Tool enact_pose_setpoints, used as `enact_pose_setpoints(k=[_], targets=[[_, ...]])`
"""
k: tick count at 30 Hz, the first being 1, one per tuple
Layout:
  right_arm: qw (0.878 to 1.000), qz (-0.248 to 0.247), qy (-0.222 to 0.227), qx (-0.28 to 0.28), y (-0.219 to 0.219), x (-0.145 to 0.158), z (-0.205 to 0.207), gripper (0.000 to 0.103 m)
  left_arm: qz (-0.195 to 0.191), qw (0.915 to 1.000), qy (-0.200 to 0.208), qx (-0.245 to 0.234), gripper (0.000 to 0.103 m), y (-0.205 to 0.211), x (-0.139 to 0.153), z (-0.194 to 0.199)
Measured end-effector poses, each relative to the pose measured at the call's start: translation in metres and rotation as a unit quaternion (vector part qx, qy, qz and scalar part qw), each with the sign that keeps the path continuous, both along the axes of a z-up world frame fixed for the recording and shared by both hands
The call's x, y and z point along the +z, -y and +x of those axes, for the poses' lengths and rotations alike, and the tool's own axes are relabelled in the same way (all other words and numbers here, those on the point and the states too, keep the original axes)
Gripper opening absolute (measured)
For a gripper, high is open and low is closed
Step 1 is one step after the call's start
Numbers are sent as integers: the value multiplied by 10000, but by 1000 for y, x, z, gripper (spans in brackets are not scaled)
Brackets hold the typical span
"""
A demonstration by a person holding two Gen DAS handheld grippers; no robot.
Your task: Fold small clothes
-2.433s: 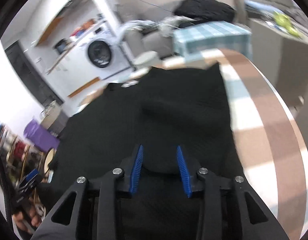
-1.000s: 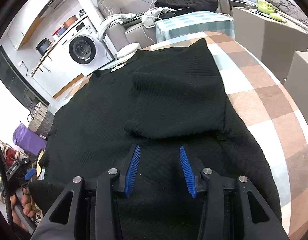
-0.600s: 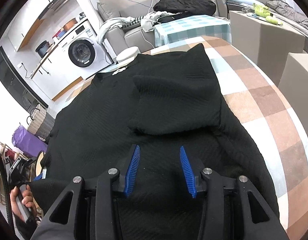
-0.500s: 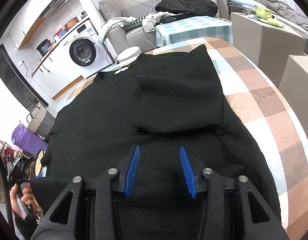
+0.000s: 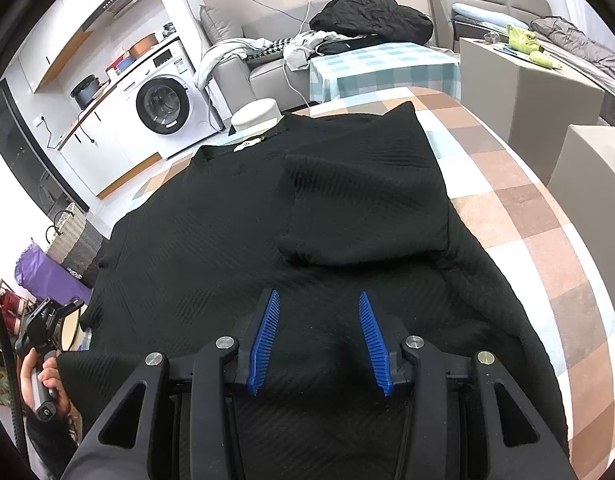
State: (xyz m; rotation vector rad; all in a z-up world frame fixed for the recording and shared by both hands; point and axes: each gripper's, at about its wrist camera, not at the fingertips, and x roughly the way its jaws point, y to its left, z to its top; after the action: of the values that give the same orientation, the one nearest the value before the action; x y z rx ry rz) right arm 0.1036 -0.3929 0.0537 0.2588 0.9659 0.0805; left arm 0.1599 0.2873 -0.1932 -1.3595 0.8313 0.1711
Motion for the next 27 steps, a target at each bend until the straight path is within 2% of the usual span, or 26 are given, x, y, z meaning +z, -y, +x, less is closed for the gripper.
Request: enact_pose_setpoints(k=[2,3,5,9,13,16,18,20,21,22,24,26,27], targets=[[10000,-11,8,12,-1,0,-1,43,108,9999,46,24,34,-1,2,0],[10000,-14,3,12,-2,0,-1,43,155,9998,94,44,22,0,8,-1],[10000,-18,-9,18,-2,0,-2,43,520,9986,66,96,5,1,18,-1],[10000,0,4,-18,1,0,-3,43,1191,9925,207,177,3,8,46,-2],[10000,25,-9,-82,5,-2,-5,43,2088,9762,539,218,2,24,91,-6],[9999,67,-10,-112,8,-2,-6,43,2784,9567,842,100,2,46,131,-1],[9999,108,11,-120,9,-2,-7,43,3204,9406,1118,-125,2,68,161,7],[9998,132,13,-133,11,-2,-8,43,3553,9227,1412,-486,2,98,186,17],[9998,147,12,-133,12,-2,-8,43,3739,9108,1583,-749,2,120,197,25],[9998,160,9,-146,13,-2,-9,43,3841,9024,1704,-948,2,136,205,30],[9997,180,16,-161,15,-3,-10,43,3952,8810,2022,-1637,2,182,215,44],[9997,175,13,-191,18,-2,-11,43,3875,8666,2146,-2298,2,220,213,55],[9996,186,11,-197,19,-2,-12,43,3734,8622,2160,-2655,5,234,206,60]])
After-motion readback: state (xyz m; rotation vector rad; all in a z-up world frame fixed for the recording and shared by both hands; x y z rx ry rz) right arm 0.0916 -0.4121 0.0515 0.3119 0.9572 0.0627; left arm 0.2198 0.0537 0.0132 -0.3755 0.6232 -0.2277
